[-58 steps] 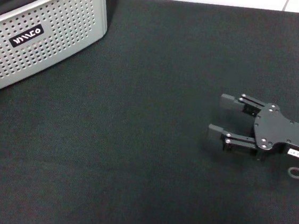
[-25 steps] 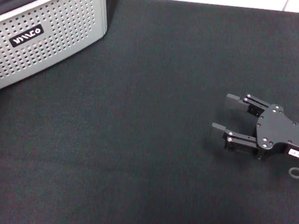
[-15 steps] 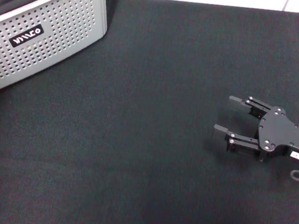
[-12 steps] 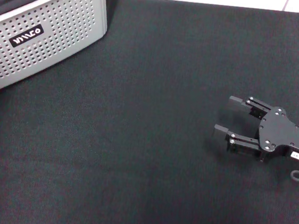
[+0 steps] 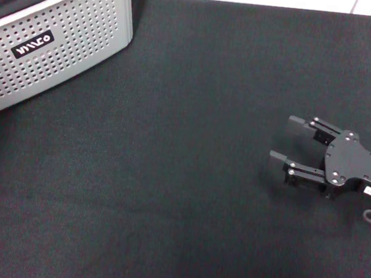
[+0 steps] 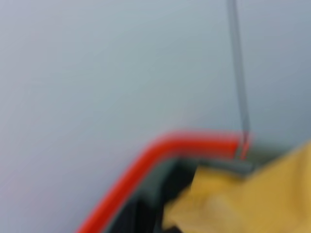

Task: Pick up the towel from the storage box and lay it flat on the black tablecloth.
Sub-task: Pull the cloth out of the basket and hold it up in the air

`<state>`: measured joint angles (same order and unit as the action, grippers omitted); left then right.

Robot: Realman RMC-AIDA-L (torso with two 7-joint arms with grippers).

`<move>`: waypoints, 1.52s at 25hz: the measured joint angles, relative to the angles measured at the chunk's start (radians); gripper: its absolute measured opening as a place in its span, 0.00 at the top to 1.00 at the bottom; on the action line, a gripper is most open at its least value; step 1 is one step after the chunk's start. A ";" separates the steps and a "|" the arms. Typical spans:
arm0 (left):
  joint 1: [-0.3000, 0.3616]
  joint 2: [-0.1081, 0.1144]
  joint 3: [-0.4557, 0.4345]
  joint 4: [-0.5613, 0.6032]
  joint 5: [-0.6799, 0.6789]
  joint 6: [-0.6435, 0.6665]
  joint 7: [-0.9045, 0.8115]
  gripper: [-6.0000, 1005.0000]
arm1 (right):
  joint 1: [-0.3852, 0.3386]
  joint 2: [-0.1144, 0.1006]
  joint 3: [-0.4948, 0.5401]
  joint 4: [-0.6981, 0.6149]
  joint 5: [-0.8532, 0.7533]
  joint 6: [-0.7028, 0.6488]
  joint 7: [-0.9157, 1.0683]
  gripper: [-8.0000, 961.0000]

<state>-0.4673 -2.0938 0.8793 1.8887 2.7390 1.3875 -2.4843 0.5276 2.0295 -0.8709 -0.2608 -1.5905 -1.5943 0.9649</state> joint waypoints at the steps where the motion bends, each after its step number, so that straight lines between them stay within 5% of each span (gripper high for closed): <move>1: 0.026 -0.001 0.015 0.045 -0.058 -0.021 0.001 0.85 | -0.005 0.000 0.000 0.000 0.010 -0.002 -0.009 0.13; 4: 0.086 0.000 0.035 0.116 -0.239 -0.081 0.035 0.98 | -0.023 0.000 0.000 0.002 0.045 -0.016 -0.033 0.13; 10: 0.218 0.000 0.019 0.100 -0.830 -0.233 0.390 0.99 | -0.051 -0.003 0.002 0.002 0.089 -0.038 -0.070 0.13; 16: 0.273 0.001 -0.004 0.020 -1.267 -0.186 0.729 0.99 | -0.062 0.000 0.002 0.003 0.141 -0.050 -0.121 0.13; 23: 0.231 0.003 -0.053 -0.061 -1.386 -0.011 0.788 0.99 | -0.069 0.000 0.003 0.023 0.208 -0.125 -0.215 0.13; 31: 0.234 0.002 -0.005 -0.097 -1.427 0.023 0.790 0.99 | -0.060 0.000 0.001 0.026 0.220 -0.192 -0.272 0.13; 38: 0.195 0.003 0.004 -0.231 -1.461 0.249 1.038 0.99 | -0.058 0.000 0.002 0.026 0.233 -0.211 -0.274 0.13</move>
<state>-0.2723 -2.0907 0.8833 1.6578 1.2775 1.6365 -1.4459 0.4697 2.0294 -0.8690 -0.2347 -1.3570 -1.8049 0.6907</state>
